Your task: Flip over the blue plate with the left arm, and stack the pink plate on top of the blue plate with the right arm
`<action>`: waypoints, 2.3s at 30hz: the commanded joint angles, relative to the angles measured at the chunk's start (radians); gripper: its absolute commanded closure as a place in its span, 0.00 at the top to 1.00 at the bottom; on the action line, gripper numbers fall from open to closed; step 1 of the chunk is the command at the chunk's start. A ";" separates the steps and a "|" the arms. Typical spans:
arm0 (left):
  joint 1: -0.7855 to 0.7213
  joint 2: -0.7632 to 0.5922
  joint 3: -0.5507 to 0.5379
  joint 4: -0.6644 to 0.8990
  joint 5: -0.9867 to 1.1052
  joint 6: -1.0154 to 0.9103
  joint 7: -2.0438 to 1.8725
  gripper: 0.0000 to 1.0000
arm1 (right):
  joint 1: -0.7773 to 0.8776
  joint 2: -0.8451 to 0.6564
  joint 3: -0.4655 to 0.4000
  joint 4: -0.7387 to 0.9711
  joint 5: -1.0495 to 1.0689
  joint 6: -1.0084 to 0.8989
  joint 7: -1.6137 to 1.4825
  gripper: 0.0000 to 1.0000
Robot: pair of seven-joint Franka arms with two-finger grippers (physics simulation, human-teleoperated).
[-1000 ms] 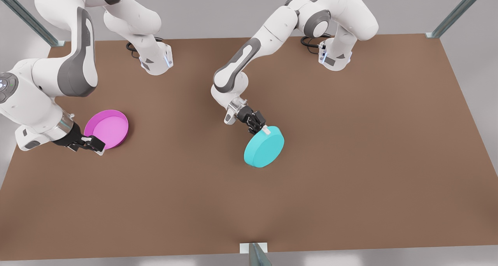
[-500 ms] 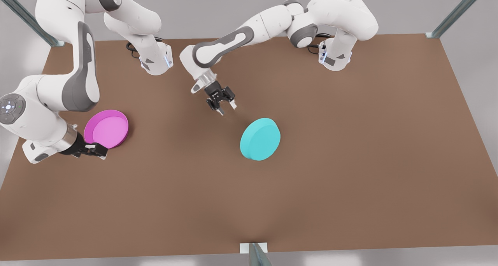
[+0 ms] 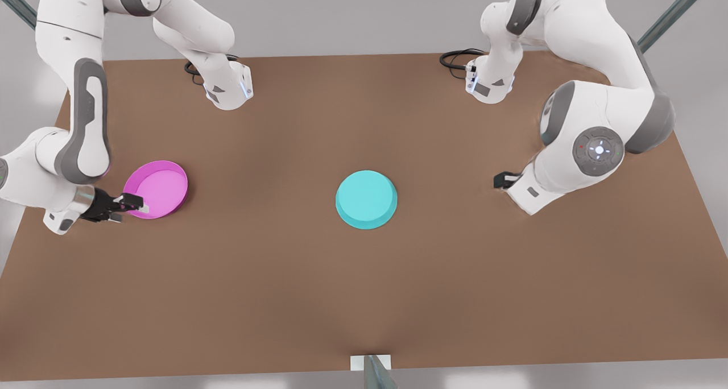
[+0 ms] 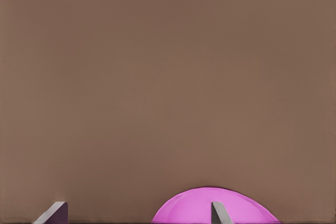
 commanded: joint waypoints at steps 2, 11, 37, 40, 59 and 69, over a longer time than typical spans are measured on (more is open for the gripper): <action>0.053 -0.094 -0.003 -0.088 0.013 0.034 0.010 1.00 | -0.047 0.026 0.000 -0.001 0.003 -0.002 -0.028 1.00; 0.061 -0.074 0.046 -0.075 0.042 0.023 0.142 1.00 | -0.214 0.215 -0.037 0.005 0.045 0.006 -0.426 1.00; 0.061 -0.066 0.098 -0.084 0.045 -0.055 0.171 1.00 | -0.189 0.350 -0.121 0.021 0.078 0.044 -0.563 0.50; 0.061 -0.063 0.098 -0.084 0.045 -0.056 0.171 1.00 | -0.185 0.350 -0.121 0.022 0.078 0.046 -0.563 0.48; 0.061 -0.057 0.098 -0.084 0.045 -0.053 0.170 1.00 | -0.185 0.353 -0.121 0.022 0.078 0.037 -0.571 0.21; 0.061 -0.052 0.098 -0.081 0.047 -0.052 0.171 1.00 | -0.157 0.219 -0.051 -0.084 0.078 0.041 -0.477 0.21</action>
